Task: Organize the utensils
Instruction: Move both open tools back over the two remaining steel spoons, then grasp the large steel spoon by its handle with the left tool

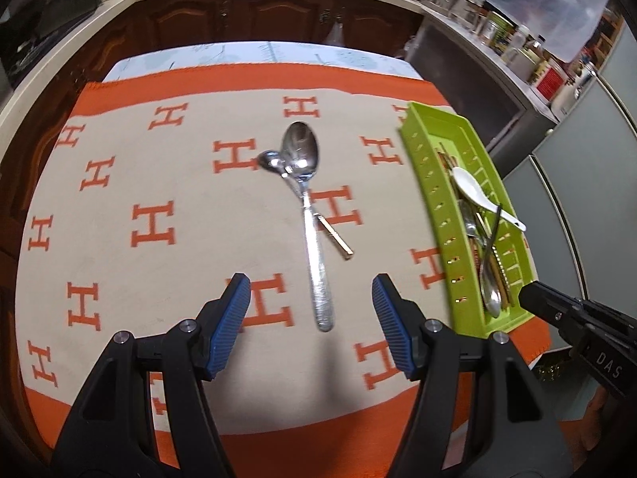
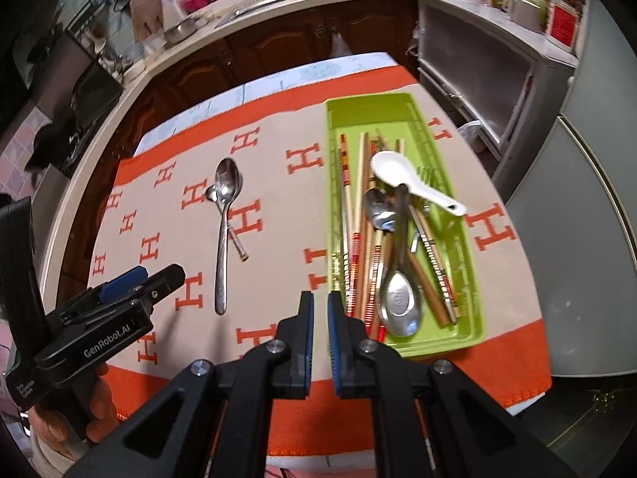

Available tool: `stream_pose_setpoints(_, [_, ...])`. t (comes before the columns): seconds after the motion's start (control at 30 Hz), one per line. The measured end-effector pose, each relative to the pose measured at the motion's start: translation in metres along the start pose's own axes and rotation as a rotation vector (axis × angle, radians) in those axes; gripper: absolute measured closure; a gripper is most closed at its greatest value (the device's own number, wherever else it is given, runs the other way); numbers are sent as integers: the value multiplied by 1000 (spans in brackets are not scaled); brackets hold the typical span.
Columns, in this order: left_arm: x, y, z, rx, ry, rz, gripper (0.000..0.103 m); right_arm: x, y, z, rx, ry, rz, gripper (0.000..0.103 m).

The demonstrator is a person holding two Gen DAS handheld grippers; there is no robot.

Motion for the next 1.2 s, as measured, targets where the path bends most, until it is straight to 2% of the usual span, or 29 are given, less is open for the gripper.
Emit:
stream_pose_setpoints(0.37, [8,-34,1,-55,19,-13,42,27,-35,0,-76,-59,14,96])
stream_pose_setpoints(0.73, [25,-50,1,-88,-21,-8,42,59,-55,-11,-108,-109,9,96])
stream_pose_setpoints(1.0, [49,-62,-3,-127,-74,70,42,89,-65,-36,-121,-137,20,96])
stream_pose_setpoints(1.2, [77,-53,-14,-128,-125,131,42,105,-64,-52,-89,-159,-2,96])
Point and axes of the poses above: each gripper's, at about its wrist camera, not at the fingertips, and x roughly the way its jaws point, y to its right, z to its underside, the point moved 8 cm from there along x, roughly the way its jaws point, and after that the axes turned 7 degrees about x, right-handed, at the moved point
